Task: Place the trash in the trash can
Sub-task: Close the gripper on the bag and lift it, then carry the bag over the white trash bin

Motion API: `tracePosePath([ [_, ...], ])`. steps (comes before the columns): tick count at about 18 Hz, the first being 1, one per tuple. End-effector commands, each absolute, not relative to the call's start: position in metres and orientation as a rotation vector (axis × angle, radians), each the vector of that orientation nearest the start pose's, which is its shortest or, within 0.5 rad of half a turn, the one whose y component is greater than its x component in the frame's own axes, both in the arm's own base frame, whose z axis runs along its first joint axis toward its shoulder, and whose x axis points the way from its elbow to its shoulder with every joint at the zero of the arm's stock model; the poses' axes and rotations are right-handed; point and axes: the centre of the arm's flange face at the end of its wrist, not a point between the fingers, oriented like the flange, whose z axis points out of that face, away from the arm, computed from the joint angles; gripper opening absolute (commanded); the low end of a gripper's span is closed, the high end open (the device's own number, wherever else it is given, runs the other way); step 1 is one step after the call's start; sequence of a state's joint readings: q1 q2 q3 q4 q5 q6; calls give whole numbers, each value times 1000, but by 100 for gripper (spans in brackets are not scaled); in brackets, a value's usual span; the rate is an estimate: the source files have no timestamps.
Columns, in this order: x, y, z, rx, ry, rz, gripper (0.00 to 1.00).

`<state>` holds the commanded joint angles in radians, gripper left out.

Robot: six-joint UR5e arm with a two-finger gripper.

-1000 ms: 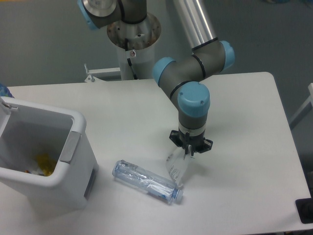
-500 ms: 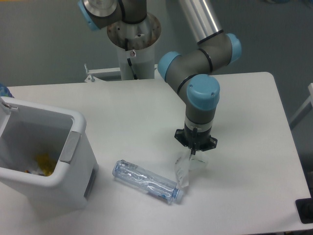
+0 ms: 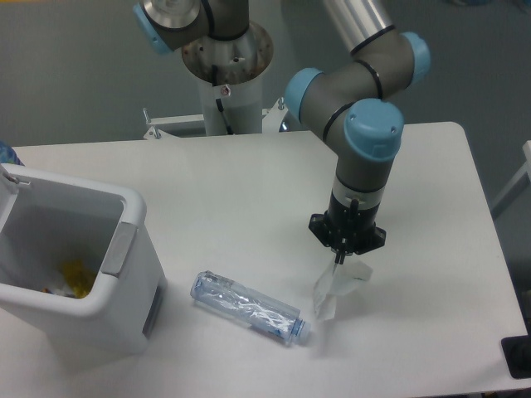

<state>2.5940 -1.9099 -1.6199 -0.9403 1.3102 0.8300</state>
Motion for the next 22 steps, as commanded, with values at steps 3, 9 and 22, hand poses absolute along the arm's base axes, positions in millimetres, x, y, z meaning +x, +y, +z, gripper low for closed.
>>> tracePosePath([
  [3,-444,464,374,-2705,-236,46,0],
  [9,-406,478,434,-2580,-285,-11,0],
  [22,-323,517,511,-2421,-313,-173,0],
])
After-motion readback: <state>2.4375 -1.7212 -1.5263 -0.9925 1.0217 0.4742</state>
